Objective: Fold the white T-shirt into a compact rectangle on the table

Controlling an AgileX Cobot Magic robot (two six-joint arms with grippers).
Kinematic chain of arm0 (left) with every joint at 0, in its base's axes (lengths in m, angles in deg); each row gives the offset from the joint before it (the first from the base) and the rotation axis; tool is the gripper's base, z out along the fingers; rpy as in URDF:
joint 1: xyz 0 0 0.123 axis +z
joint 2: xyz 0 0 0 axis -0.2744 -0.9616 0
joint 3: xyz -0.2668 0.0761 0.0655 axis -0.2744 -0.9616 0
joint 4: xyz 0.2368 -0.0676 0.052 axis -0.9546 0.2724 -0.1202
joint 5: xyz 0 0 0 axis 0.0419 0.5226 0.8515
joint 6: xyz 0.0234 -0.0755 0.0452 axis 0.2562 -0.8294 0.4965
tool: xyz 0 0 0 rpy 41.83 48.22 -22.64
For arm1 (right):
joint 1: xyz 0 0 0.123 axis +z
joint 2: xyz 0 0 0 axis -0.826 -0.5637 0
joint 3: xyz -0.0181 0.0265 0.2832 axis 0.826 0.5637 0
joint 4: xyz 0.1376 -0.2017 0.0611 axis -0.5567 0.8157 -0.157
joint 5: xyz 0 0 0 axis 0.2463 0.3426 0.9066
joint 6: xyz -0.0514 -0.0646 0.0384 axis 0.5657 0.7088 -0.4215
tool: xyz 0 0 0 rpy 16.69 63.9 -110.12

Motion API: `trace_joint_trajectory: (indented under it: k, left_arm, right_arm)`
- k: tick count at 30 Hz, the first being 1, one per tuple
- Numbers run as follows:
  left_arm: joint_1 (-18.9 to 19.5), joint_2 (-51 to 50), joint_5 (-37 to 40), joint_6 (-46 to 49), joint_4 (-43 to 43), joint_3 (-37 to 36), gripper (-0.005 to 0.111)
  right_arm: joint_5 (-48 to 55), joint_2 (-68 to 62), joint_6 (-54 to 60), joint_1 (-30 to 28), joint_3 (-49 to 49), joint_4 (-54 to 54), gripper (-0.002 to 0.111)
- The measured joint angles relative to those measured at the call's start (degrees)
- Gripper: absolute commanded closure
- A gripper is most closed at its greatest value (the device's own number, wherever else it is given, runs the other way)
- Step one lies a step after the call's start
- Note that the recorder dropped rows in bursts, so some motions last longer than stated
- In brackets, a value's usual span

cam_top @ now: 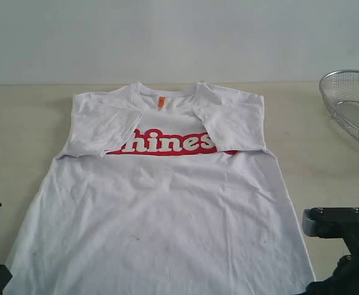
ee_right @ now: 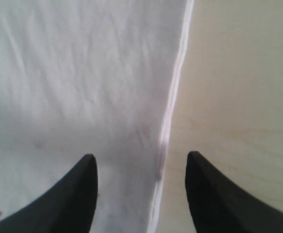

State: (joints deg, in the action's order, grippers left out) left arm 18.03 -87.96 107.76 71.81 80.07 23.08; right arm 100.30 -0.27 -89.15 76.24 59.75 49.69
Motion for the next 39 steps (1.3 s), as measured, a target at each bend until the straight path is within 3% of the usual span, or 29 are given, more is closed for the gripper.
trace_joint_trajectory:
  k: [13, 19, 39]
  left_arm:
    - [0.0, 0.0, 0.1, 3.2, 1.6, 0.0, 0.052]
    - [0.0, 0.0, 0.0, -1.9, -3.7, 0.0, 0.053]
    - [0.0, -7.4, 6.5, -0.4, 1.1, 0.2, 0.056]
  right_arm:
    - [0.1, 0.0, 0.1, 0.0, 0.0, 0.1, 0.060]
    - [0.6, 0.0, 0.1, 0.0, 0.0, 1.3, 0.060]
    - [-0.2, -4.7, 0.9, 0.0, 0.0, -0.2, 0.060]
